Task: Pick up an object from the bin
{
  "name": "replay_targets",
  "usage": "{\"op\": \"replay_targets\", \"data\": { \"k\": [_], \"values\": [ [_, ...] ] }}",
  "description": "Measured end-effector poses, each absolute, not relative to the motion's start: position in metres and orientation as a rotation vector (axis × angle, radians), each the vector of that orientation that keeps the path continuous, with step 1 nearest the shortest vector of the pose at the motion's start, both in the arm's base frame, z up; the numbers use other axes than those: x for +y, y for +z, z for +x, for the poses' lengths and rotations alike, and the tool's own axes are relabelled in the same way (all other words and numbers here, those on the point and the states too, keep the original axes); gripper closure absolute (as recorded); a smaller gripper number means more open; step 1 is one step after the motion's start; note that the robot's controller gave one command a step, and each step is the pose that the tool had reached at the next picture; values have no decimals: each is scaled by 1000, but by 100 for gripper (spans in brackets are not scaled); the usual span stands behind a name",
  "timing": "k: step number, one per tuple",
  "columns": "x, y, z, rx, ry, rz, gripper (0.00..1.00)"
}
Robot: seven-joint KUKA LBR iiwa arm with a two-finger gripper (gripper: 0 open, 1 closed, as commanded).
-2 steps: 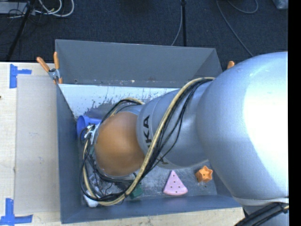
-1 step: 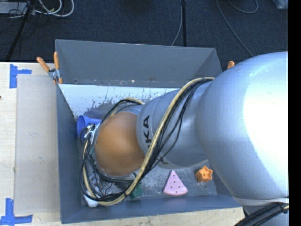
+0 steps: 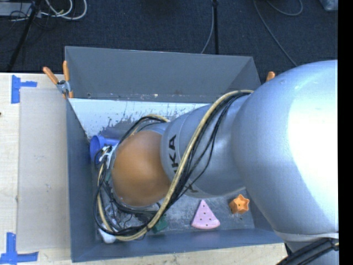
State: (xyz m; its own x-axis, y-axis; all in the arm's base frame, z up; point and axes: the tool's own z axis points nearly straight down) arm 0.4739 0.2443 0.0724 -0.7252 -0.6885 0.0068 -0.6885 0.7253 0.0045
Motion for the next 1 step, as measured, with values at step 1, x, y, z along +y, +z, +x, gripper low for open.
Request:
{"op": "replay_targets", "data": {
  "k": [1],
  "values": [
    [244,83,472,-2903,-2,1158,100]
  ]
}}
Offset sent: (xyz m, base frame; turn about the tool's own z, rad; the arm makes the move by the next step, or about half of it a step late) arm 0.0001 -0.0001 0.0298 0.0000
